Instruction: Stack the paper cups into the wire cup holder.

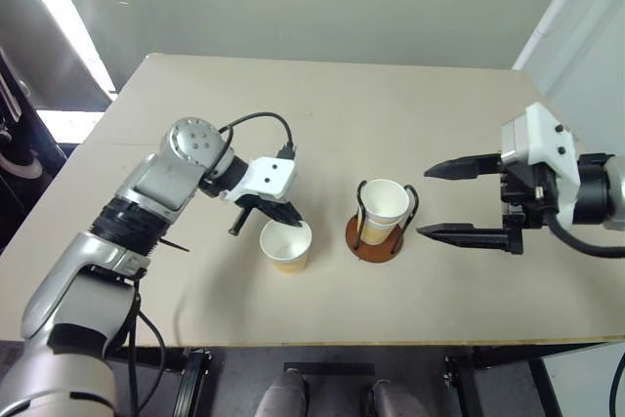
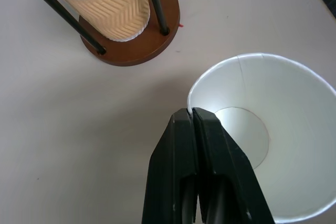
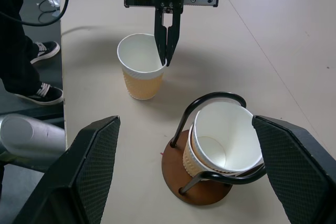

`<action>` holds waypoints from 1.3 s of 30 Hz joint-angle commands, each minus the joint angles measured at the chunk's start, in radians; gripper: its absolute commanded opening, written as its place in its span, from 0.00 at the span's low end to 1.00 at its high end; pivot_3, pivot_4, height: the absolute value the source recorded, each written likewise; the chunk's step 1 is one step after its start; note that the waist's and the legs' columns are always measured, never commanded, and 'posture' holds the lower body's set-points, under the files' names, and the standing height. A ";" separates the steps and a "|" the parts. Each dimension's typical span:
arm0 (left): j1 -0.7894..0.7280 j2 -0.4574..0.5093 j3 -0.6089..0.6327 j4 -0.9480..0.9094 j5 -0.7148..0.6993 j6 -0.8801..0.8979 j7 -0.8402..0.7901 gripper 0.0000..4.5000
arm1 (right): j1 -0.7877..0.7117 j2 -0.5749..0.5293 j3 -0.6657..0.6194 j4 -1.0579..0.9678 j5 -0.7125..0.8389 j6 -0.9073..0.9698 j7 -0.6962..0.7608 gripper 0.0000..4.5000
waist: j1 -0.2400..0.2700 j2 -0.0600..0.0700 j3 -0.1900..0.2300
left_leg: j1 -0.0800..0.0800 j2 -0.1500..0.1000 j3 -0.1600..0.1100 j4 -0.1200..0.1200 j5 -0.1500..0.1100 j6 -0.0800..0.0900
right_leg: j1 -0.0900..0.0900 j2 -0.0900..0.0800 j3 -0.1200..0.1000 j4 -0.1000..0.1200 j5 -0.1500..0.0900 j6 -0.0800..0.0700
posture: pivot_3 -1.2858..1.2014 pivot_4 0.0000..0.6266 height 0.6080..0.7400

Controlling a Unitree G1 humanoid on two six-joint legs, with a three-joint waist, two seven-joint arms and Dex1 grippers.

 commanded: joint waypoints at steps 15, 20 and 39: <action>-0.060 0.040 0.009 -0.048 -0.083 0.057 -0.035 0.01 | -0.002 -0.020 -0.035 0.002 0.000 -0.012 0.002 0.92 | 0.000 0.000 0.000 | 0.000 0.000 0.000 0.000 0.000 0.000 | 0.000 0.000 0.000 0.000 0.000 0.000 | 0.52 0.24 1.00; -0.069 0.048 0.008 -0.052 -0.096 0.068 -0.035 0.01 | -0.005 -0.021 -0.033 0.003 -0.001 -0.013 0.003 0.92 | 0.000 0.000 0.000 | 0.000 0.000 0.000 0.000 0.000 0.000 | 0.000 0.000 0.000 0.000 0.000 0.000 | 0.52 0.24 1.00; -0.198 0.072 0.039 0.023 -0.175 0.112 -0.035 0.01 | 0.005 -0.031 -0.026 0.017 -0.013 -0.027 0.018 0.92 | 0.000 0.000 0.000 | 0.000 0.000 0.000 -0.001 0.000 0.000 | -0.001 0.000 0.000 -0.001 0.000 0.000 | 0.52 0.24 1.00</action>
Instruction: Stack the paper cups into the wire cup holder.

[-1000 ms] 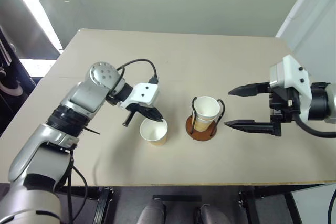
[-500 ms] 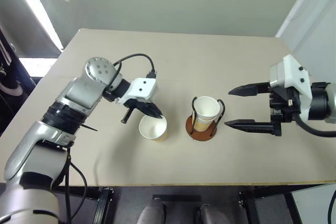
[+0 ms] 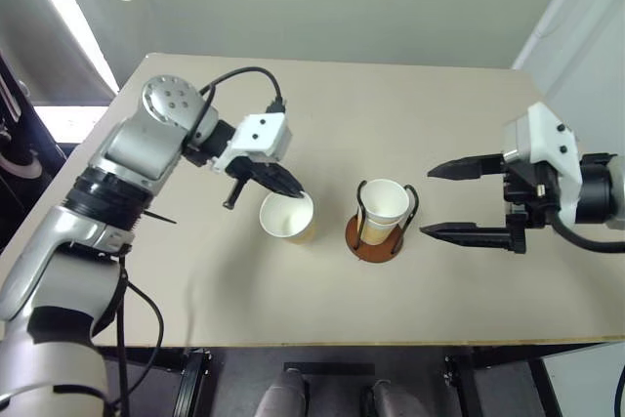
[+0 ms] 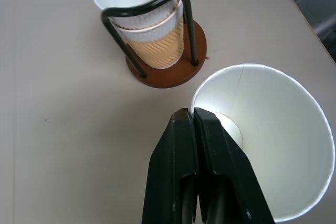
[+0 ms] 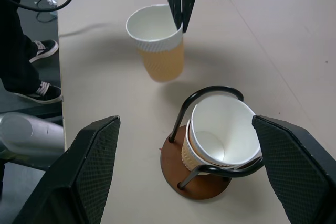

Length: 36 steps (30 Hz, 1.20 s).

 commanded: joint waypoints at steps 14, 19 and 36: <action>-0.193 0.008 0.052 0.113 -0.082 0.011 -0.032 0.00 | 0.013 -0.024 -0.027 0.016 -0.040 -0.043 0.031 1.00 | 0.000 0.000 0.000 | 0.000 0.000 0.000 -0.001 0.000 0.001 | 0.000 0.000 0.000 -0.002 0.000 0.000 | 0.52 0.24 1.00; -0.234 0.003 0.055 0.114 -0.132 0.047 -0.032 0.00 | 0.024 -0.022 -0.030 0.025 -0.039 -0.044 0.041 1.00 | 0.000 0.000 0.000 | -0.001 0.000 0.001 -0.002 -0.001 0.001 | 0.000 0.000 0.001 -0.003 0.000 0.000 | 0.52 0.24 1.00; -0.387 -0.150 0.005 0.220 -0.190 0.080 -0.032 0.00 | 0.035 -0.030 -0.037 0.023 -0.072 -0.068 0.053 1.00 | 0.003 0.000 0.000 | -0.003 0.000 0.003 -0.002 -0.002 0.004 | 0.000 0.000 0.003 -0.010 0.002 0.003 | 0.52 0.24 1.00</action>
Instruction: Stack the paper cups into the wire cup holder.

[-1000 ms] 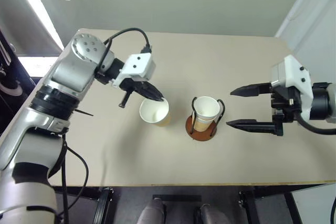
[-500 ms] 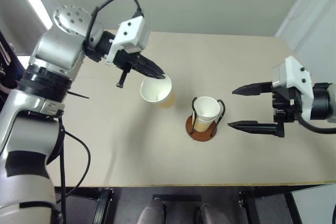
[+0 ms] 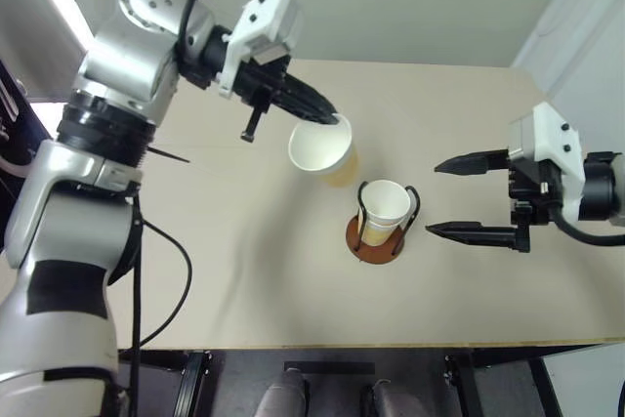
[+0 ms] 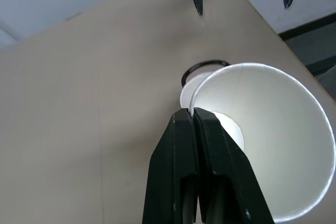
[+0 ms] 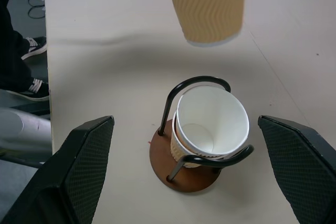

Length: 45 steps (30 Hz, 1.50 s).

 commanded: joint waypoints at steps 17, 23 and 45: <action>-0.185 -0.219 -0.107 0.254 -0.028 -0.110 -0.031 0.00 | 0.006 -0.121 -0.175 -0.046 0.101 0.060 -0.009 1.00 | 0.004 0.001 0.002 | -0.003 0.001 0.014 0.003 -0.006 0.008 | -0.002 -0.002 0.009 -0.005 0.000 0.008 | 0.52 0.24 1.00; -0.193 -0.243 -0.142 0.290 -0.031 -0.143 -0.031 0.00 | -0.004 -0.155 -0.243 -0.058 0.153 0.098 -0.031 1.00 | 0.005 0.002 0.002 | -0.002 0.001 0.018 0.004 -0.009 0.010 | -0.003 -0.002 0.013 -0.005 -0.001 0.010 | 0.52 0.24 1.00; -0.178 -0.294 -0.248 0.332 -0.040 -0.216 -0.031 0.00 | 0.030 -0.224 -0.410 -0.075 0.217 0.177 -0.086 1.00 | 0.011 0.004 0.004 | -0.002 -0.001 0.030 0.017 -0.015 0.018 | -0.004 -0.001 0.027 -0.001 -0.002 0.019 | 0.52 0.24 1.00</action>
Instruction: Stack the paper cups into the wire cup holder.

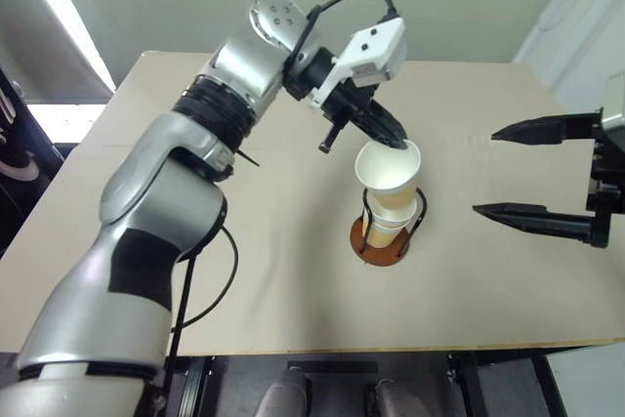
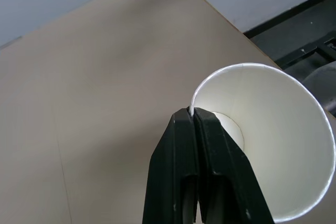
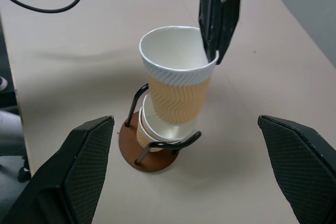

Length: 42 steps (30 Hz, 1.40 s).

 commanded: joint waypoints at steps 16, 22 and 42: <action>-0.003 -0.038 -0.014 0.029 0.021 -0.055 -0.031 0.00 | 0.023 -0.026 -0.060 -0.007 0.019 0.005 -0.017 1.00 | 0.000 0.002 0.001 | 0.000 -0.002 0.008 0.006 -0.005 0.006 | 0.001 -0.001 0.005 0.001 0.000 0.006 | 0.52 0.24 1.00; 0.007 -0.047 -0.021 0.032 0.038 -0.067 -0.031 0.00 | 0.033 -0.029 -0.064 -0.009 0.017 0.005 -0.017 1.00 | -0.001 0.003 0.002 | 0.000 -0.001 0.011 0.008 -0.006 0.008 | 0.000 -0.001 0.006 0.001 0.000 0.007 | 0.52 0.24 1.00; 0.008 -0.146 0.240 0.192 0.250 -0.090 -0.012 0.99 | 0.047 -0.024 -0.010 0.023 -0.019 -0.051 -0.007 1.00 | 0.000 0.003 0.002 | 0.000 -0.001 0.014 0.014 -0.008 0.011 | 0.001 -0.002 0.008 0.002 0.000 0.010 | 0.52 0.24 1.00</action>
